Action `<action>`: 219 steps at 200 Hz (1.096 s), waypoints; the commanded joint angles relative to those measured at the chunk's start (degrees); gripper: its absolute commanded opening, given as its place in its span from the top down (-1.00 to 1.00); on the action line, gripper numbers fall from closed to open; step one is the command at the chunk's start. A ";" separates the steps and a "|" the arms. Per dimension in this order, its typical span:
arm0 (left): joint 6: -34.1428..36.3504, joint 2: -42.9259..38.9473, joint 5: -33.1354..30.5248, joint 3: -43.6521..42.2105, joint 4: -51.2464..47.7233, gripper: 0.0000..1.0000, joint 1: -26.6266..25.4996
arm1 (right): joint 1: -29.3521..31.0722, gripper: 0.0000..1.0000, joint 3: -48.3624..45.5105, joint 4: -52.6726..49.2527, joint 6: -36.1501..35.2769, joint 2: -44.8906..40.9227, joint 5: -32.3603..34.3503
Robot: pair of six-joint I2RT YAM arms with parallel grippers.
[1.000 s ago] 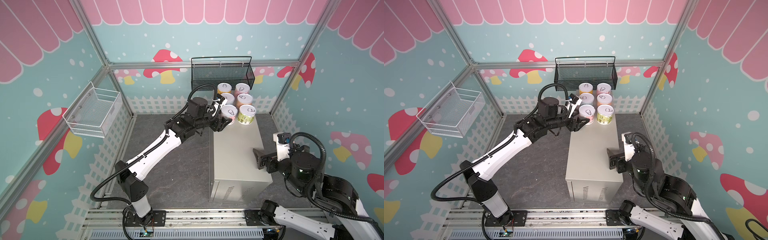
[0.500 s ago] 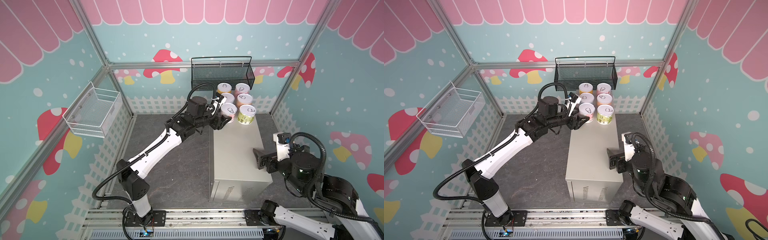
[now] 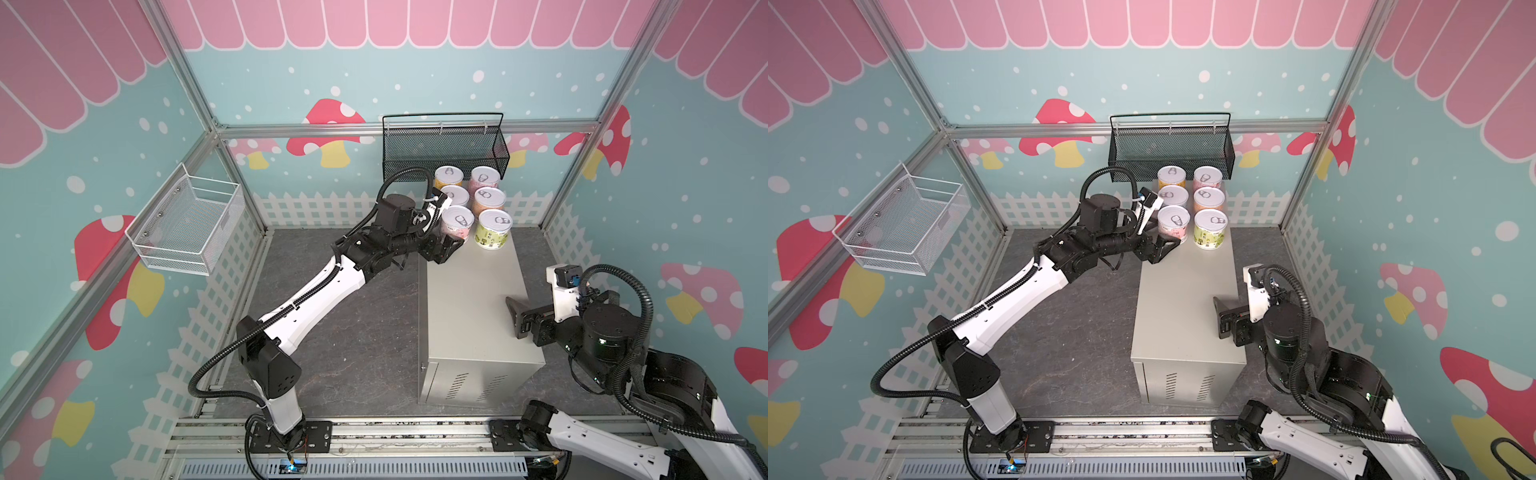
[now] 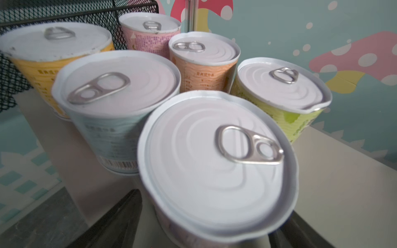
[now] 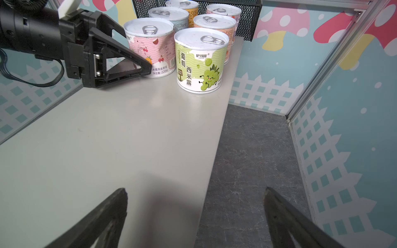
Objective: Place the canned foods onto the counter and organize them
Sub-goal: 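Open the left gripper and draw it back from the pink can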
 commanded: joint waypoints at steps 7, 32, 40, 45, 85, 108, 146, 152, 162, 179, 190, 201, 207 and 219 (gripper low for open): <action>-0.44 -1.53 0.46 -1.05 -1.73 -0.87 0.46 | 0.33 -0.99 -0.15 1.52 -0.42 0.26 -0.07; -0.41 -4.70 -0.03 -3.94 -1.64 -0.90 0.41 | 0.33 -0.99 -0.06 2.20 -0.94 0.35 -0.23; -0.40 -5.91 -0.29 -5.17 -1.64 -0.91 0.41 | 0.31 -0.99 -0.05 2.48 -1.17 0.48 -0.25; -0.39 -6.66 -0.55 -5.94 -1.64 -0.91 0.45 | 0.33 -0.99 0.01 2.60 -1.30 0.59 -0.24; 0.30 -12.43 -3.98 -12.09 -2.43 -0.94 0.71 | 0.32 -0.99 0.01 3.83 -2.26 1.26 -0.51; 0.20 -13.88 -5.74 -13.60 -3.85 -0.94 1.70 | 0.33 -0.99 -0.29 4.45 -2.45 1.23 -0.59; -0.06 -13.86 -6.57 -13.82 -5.04 -0.95 3.17 | 0.32 -0.99 -0.46 5.08 -2.45 0.62 -0.80; -0.16 -13.69 -6.67 -13.62 -5.07 -0.95 3.33 | 0.33 -0.99 -0.40 5.08 -2.43 0.53 -0.90; -0.30 -13.13 -6.68 -13.38 -5.15 -0.95 3.57 | 0.33 -0.99 -0.32 4.99 -2.36 0.35 -1.06; -0.47 -12.06 -7.15 -12.82 -5.15 -0.95 3.77 | 0.29 -0.99 -0.32 4.87 -2.20 -0.03 -1.25; -0.64 -11.29 -7.87 -12.48 -5.11 -0.95 3.87 | 0.33 -0.99 -0.40 4.77 -2.02 -0.33 -1.28; -0.82 -10.57 -8.34 -12.12 -5.15 -0.95 3.97 | 0.33 -0.98 -0.62 4.56 -1.75 -0.65 -1.21; -0.84 -10.22 -8.47 -12.02 -5.15 -0.95 4.04 | 0.28 -0.99 -0.58 4.47 -1.58 -0.77 -1.21; -0.86 -9.51 -8.90 -11.54 -5.15 -0.95 4.10 | 0.27 -0.99 -0.80 4.33 -1.48 -1.01 -1.29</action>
